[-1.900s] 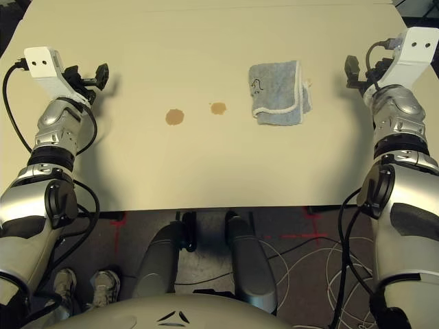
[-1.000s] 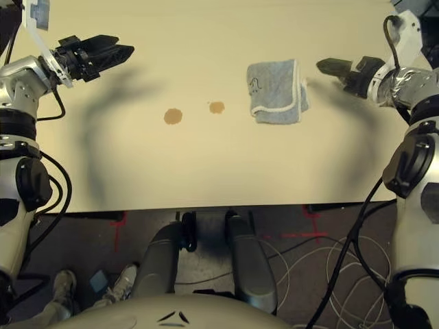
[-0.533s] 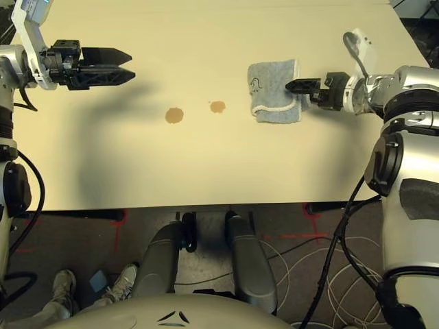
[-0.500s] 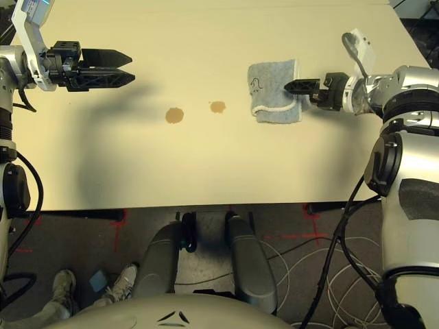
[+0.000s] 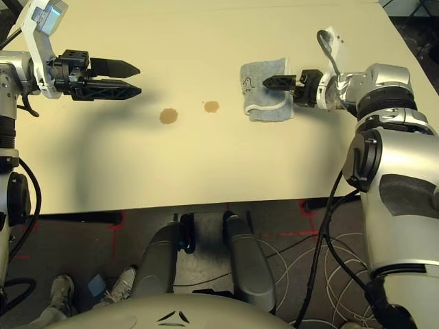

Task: Wipe the water off the table with a rag.

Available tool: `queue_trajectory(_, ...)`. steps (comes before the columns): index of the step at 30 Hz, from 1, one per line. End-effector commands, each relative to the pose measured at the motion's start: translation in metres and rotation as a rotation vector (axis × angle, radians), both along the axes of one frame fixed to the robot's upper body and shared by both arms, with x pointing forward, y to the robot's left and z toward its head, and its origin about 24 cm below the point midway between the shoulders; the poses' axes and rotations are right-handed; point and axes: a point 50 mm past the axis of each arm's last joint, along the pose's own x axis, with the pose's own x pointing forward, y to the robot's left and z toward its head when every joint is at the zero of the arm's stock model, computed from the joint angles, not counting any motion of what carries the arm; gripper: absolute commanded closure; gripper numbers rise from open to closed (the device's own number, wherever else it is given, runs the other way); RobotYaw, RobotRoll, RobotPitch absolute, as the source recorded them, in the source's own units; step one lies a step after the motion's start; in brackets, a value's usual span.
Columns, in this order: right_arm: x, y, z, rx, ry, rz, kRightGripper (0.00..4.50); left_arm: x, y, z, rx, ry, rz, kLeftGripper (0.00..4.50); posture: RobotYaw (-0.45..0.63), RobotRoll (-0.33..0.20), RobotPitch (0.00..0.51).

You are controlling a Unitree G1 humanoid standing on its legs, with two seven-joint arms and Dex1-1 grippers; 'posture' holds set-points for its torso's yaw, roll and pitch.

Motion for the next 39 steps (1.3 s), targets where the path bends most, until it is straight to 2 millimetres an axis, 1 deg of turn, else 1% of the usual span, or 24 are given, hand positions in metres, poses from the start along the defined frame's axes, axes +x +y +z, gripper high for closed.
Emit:
queue_trajectory(1,0.0,0.007,-0.016,-0.001,0.071,-0.007,0.62,0.0,-0.002,-0.008,0.027,0.017,-0.013,0.0,-0.02,0.0,0.339)
queue_trajectory(3,0.001,0.008,-0.019,-0.032,0.069,-0.017,1.28,0.001,-0.003,-0.008,0.031,0.016,-0.014,0.0,-0.02,0.0,0.338)
queue_trajectory(6,0.002,0.008,-0.021,-0.065,0.059,-0.031,2.44,0.001,-0.004,-0.008,0.033,0.012,-0.015,0.0,-0.02,0.0,0.335)
queue_trajectory(10,0.004,0.007,-0.02,-0.056,0.047,-0.069,3.99,0.002,-0.004,-0.009,0.041,0.007,-0.011,0.0,-0.03,0.0,0.331)
queue_trajectory(11,0.005,0.007,-0.02,-0.057,0.042,-0.081,4.32,0.003,-0.004,-0.009,0.044,0.006,-0.009,0.0,-0.03,0.0,0.329)
queue_trajectory(12,0.005,0.006,-0.019,-0.059,0.037,-0.091,4.5,0.003,-0.004,-0.01,0.046,0.006,-0.008,0.0,-0.03,0.0,0.329)
queue_trajectory(16,0.008,0.005,-0.013,-0.081,0.005,-0.121,4.5,0.004,-0.004,-0.011,0.054,-0.001,-0.005,0.0,-0.04,0.0,0.322)
queue_trajectory(21,0.014,0.022,0.019,-0.02,-0.079,-0.082,4.5,0.006,-0.003,-0.006,0.055,-0.021,0.0,0.0,-0.05,0.0,0.316)
queue_trajectory(24,0.014,0.045,0.049,0.043,-0.108,-0.004,4.5,0.008,0.001,-0.002,0.058,-0.035,0.008,0.0,-0.07,0.0,0.306)
queue_trajectory(26,0.012,0.061,0.064,0.074,-0.117,0.049,4.5,0.01,0.003,0.0,0.061,-0.046,0.014,0.0,-0.07,0.0,0.302)
queue_trajectory(29,0.004,0.086,0.078,0.109,-0.104,0.132,4.5,0.013,0.005,0.004,0.067,-0.061,0.019,0.0,-0.08,0.0,0.298)
queue_trajectory(31,-0.005,0.104,0.08,0.135,-0.082,0.203,4.5,0.014,0.006,0.008,0.075,-0.068,0.019,0.0,-0.09,0.0,0.296)
queue_trajectory(35,-0.024,0.131,0.073,0.17,-0.04,0.279,4.5,0.015,0.01,0.014,0.087,-0.079,0.024,0.0,-0.09,0.0,0.296)
queue_trajectory(37,-0.031,0.139,0.064,0.184,-0.012,0.284,4.5,0.016,0.011,0.016,0.09,-0.083,0.028,0.0,-0.09,0.0,0.297)
queue_trajectory(39,-0.037,0.144,0.049,0.19,0.034,0.272,4.5,0.016,0.012,0.015,0.091,-0.084,0.028,0.0,-0.09,0.0,0.296)
